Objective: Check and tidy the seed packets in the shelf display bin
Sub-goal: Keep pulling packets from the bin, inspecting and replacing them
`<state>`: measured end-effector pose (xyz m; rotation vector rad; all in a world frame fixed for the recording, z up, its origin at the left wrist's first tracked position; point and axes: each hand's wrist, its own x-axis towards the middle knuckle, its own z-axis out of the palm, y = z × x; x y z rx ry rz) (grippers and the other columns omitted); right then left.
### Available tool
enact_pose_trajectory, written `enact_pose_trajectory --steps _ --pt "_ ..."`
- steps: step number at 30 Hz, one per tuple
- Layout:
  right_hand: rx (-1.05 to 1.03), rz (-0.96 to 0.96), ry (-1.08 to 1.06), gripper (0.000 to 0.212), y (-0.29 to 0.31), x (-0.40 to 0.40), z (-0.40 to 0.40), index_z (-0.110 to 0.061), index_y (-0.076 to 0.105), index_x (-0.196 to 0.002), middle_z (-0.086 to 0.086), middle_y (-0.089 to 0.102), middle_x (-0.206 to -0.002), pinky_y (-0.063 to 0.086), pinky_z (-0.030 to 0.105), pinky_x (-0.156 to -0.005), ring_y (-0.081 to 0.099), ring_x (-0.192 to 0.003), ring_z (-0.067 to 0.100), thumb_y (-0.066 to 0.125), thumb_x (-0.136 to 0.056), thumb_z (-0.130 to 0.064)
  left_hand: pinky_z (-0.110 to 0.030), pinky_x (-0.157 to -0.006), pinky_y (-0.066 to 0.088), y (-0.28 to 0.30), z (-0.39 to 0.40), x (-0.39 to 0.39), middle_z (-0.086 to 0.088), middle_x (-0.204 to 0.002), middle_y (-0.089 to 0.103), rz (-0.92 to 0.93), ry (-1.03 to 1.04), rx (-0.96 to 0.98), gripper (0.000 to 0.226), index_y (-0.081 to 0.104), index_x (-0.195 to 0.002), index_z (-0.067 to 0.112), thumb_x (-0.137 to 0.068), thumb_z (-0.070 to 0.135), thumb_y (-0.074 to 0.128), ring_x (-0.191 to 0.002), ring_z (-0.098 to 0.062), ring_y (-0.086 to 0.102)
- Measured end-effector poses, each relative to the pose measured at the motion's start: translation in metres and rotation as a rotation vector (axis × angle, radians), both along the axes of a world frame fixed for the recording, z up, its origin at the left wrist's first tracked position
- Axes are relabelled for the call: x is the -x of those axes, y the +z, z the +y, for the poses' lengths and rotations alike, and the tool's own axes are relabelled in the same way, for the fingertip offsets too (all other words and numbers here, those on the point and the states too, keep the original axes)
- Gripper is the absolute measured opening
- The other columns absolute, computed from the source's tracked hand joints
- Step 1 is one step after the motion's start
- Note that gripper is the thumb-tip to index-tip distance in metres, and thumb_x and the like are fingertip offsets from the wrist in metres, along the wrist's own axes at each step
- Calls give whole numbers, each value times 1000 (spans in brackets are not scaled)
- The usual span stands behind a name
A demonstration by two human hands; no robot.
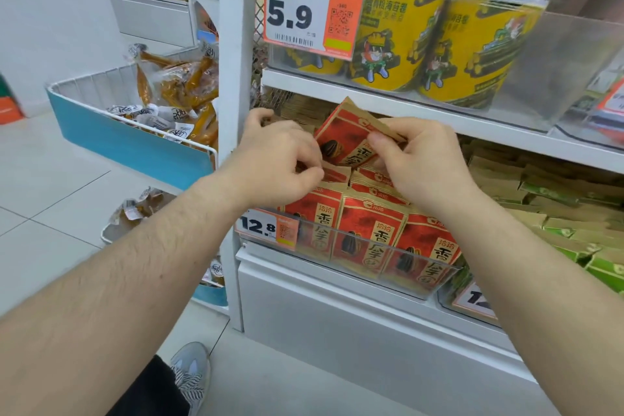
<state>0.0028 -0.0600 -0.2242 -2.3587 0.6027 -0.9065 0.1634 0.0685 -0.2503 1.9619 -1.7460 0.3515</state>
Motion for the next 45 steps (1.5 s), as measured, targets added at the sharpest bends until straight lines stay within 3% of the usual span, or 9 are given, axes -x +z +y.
enact_pose_trajectory --steps 6,9,12,14,18,22,27,32,45 --pt "410 236 -112 21 3 -27 -3 -17 73 -103 8 72 -86 51 36 -74 63 -84 31 55 -97 -24 -48 -85 46 1 31 1 -1 -82 71 -51 4 675 11 69 -67 7 -73 8 59 -80 -19 65" --pt "517 395 -147 16 -2 -39 -2 -17 72 -98 9 69 -85 53 39 -74 62 -86 34 56 -94 -19 -44 -71 50 5 45 5 -13 -77 67 -67 53 864 9 66 -66 -2 -71 -3 59 -74 -27 63" --pt "500 559 -185 15 -5 -54 -6 -16 70 -98 9 67 -89 53 37 -73 61 -86 32 58 -93 -22 -24 -70 47 14 58 10 -19 -77 63 -29 85 968 8 65 -70 -5 -74 -7 58 -75 -22 57" --pt "422 677 -187 12 -4 -66 -13 -15 69 -94 6 66 -85 50 32 -64 61 -77 27 63 -90 -24 -11 -73 40 17 63 12 -22 -78 60 -13 97 1006 8 64 -71 -5 -72 -11 58 -77 -15 51" --pt "383 910 -167 24 1 -86 -25 -12 56 -70 4 59 -71 39 25 -52 56 -62 20 67 -87 -24 -14 -72 39 12 68 6 -18 -81 56 57 144 1040 15 60 -71 -4 -71 -17 54 -81 -12 48" --pt "447 1040 -146 17 6 -98 -17 -9 58 -78 5 58 -75 39 26 -48 55 -64 18 68 -88 -19 -13 -77 38 9 72 1 -15 -84 52 109 167 1069 17 59 -74 -3 -73 -18 53 -85 -10 49" --pt "475 1071 -190 12 7 -108 -10 -10 52 -79 6 53 -73 45 32 -60 51 -63 19 59 -87 -5 -18 -76 39 9 72 -3 -12 -86 50 152 179 1108 18 58 -76 -2 -74 -19 53 -86 -10 49" --pt "645 862 -191 11 -3 -111 -6 -15 53 -91 3 53 -82 44 33 -60 53 -71 23 60 -85 -8 -18 -75 40 7 74 -6 -11 -87 50 157 176 1119 17 59 -77 -2 -75 -19 53 -87 -7 48" --pt "686 1065 -75 19 -16 -111 5 -20 61 -108 -2 52 -76 38 34 -61 48 -62 16 46 -97 -23 -18 -75 41 7 74 -7 -10 -88 51 184 195 1128 17 60 -78 -1 -77 -17 54 -87 -6 49"
